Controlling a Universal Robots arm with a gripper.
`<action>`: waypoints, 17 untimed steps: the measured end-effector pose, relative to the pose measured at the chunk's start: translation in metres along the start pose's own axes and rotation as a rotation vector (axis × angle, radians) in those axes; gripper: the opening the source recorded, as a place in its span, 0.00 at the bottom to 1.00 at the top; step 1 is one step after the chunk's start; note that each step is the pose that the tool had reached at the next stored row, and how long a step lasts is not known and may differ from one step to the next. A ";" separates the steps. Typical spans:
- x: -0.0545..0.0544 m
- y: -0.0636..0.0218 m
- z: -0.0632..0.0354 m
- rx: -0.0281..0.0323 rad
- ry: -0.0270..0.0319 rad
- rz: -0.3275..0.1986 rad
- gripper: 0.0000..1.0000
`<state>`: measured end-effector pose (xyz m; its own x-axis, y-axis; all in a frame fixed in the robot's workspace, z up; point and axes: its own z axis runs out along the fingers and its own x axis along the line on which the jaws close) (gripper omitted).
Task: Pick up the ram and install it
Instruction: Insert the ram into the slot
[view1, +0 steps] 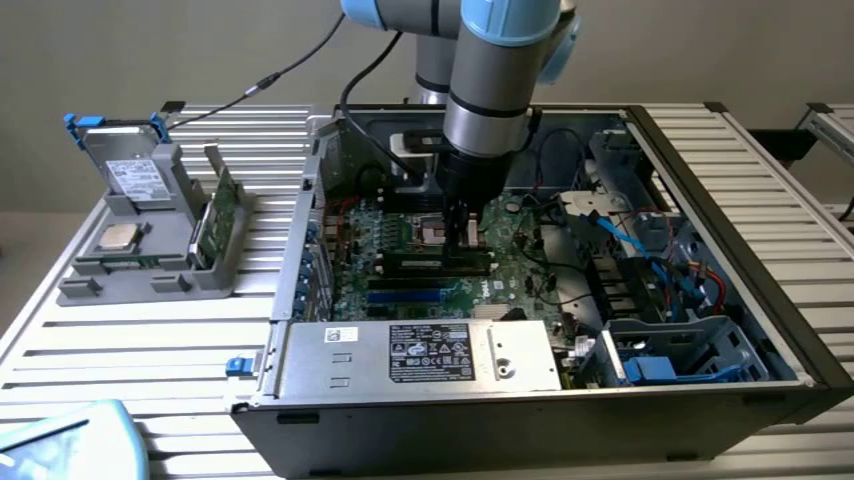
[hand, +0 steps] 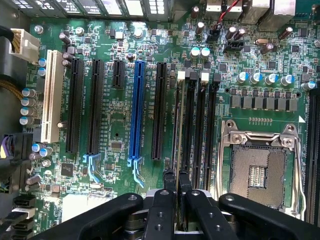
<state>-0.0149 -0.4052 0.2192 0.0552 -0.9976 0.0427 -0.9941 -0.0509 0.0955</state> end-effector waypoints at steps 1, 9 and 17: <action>0.000 -0.0001 0.0005 0.0001 -0.0003 0.000 0.14; 0.000 -0.0001 0.0007 0.0000 0.0001 0.000 0.14; 0.000 0.0000 0.0007 -0.0025 0.0000 0.000 0.22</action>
<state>-0.0149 -0.4052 0.2185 0.0553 -0.9976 0.0427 -0.9939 -0.0509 0.0980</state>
